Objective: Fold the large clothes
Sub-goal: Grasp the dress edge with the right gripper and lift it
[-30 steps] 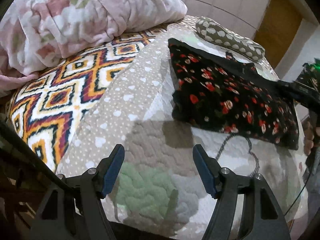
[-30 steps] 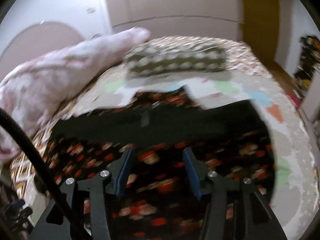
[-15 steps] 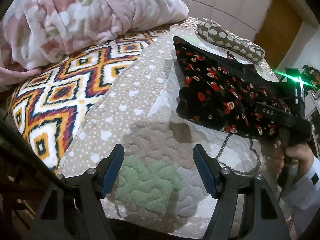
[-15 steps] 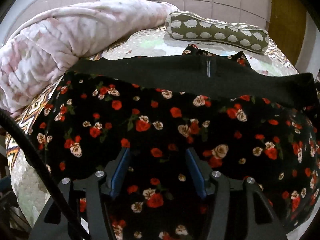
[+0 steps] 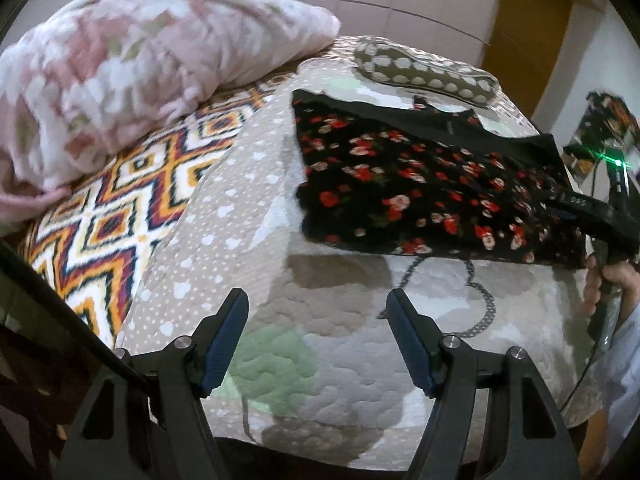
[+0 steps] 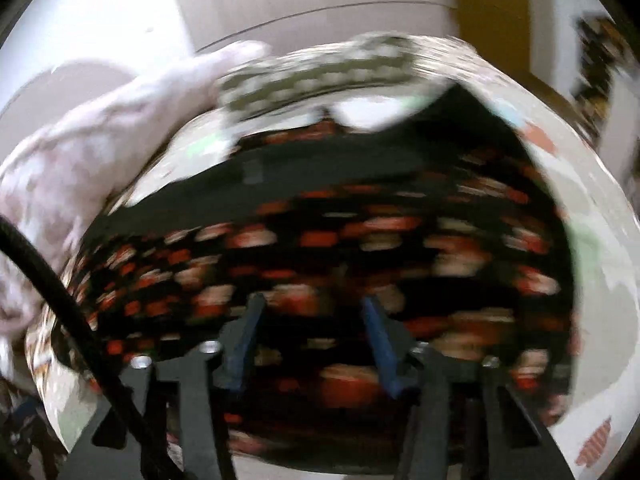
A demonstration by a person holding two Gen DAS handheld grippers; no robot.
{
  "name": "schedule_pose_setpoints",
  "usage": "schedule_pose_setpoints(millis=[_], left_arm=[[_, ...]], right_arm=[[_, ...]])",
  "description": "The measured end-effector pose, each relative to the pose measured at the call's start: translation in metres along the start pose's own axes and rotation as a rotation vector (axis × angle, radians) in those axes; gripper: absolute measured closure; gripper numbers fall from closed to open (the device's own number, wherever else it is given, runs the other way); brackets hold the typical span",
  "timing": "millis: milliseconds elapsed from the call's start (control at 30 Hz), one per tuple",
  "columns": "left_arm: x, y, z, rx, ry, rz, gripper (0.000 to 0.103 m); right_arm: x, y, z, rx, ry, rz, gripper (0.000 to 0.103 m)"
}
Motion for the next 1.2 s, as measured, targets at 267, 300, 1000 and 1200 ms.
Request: schedule_pose_setpoints(millis=[267,300,1000,1200], left_arm=[[0.064,0.004,0.034,-0.001,0.129,-0.021,0.032],[0.073,0.007,0.040,-0.003,0.142,-0.028,0.032],[0.206,0.136,0.101,-0.060,0.338,0.016,0.044],[0.205,0.137,0.099,-0.041,0.324,0.005,0.044]], right_arm=[[0.092,-0.059,-0.010,0.086,0.199,0.067,0.051],[0.100,-0.064,-0.014,0.086,0.223,0.091,0.050],[0.113,-0.035,-0.088,0.031,0.506,0.428,0.028],[0.108,-0.020,-0.067,0.110,0.518,0.378,0.025]])
Point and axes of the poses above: each gripper's, at about its wrist camera, not at the fingertips, and y roughly the way its jaws point, x to its right, z to its top, the point moved 4 cm from there along y, roughly the way its jaws point, and after that the axes turned 9 degrees about -x, right-handed, at the moved point
